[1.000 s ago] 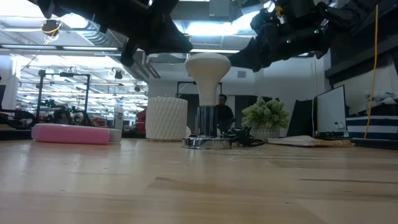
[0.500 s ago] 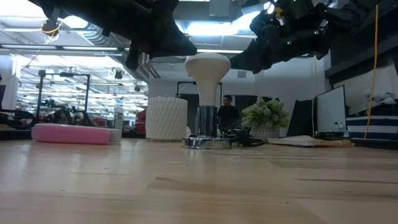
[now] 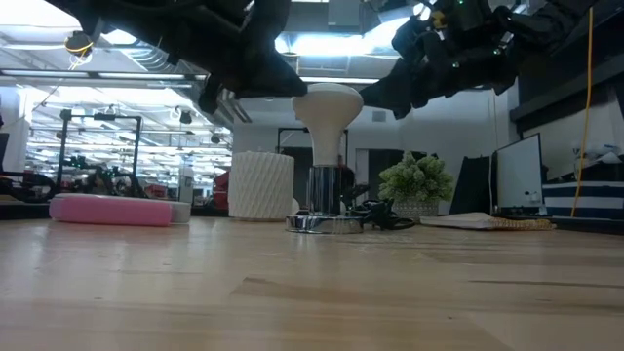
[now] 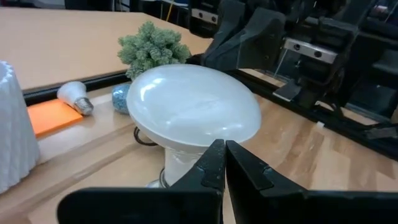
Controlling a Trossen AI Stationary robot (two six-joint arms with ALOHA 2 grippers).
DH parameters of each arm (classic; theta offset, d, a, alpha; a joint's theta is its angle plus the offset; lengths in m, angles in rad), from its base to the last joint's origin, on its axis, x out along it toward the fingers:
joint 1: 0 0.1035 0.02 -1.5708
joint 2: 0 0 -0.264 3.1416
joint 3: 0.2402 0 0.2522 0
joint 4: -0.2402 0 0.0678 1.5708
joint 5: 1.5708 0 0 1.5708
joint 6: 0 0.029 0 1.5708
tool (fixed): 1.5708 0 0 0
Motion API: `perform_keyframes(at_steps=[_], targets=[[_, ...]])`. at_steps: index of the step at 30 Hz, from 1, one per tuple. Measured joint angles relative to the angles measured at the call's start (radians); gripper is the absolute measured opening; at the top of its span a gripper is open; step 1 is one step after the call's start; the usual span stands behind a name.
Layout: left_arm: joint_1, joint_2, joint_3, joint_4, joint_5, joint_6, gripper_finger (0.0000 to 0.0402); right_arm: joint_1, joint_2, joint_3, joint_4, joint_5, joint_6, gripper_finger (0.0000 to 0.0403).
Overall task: Screw lightbulb
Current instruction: Insert the white light bulb into the silver lamp
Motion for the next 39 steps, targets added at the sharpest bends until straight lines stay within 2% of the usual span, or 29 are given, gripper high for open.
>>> perform_keyframes(at_steps=[6,16,21,27,33,39], targets=[[0.000,0.000,0.000,-0.003,-0.034,0.006,0.0005,-0.001,-0.003,0.001,-0.032,-0.044,0.024,0.0003],[0.005,0.000,0.000,-0.027,-0.152,-0.017,0.0005,0.001,-0.001,0.001,-0.038,-0.158,0.069,0.0003],[0.031,0.000,0.000,-0.027,-0.162,-0.050,0.0005,0.002,0.000,0.000,-0.031,-0.189,0.075,0.0003],[0.032,0.000,0.000,-0.006,-0.158,-0.019,0.0005,0.002,0.000,-0.001,0.010,-0.188,0.080,0.0003],[-0.022,-0.024,0.000,-0.002,-0.249,0.029,0.0005,0.001,-0.022,-0.001,0.046,-0.174,0.079,0.0003],[-0.072,-0.048,0.000,-0.003,-0.264,0.025,0.0005,0.001,-0.070,-0.001,0.060,-0.171,0.069,0.0003]])
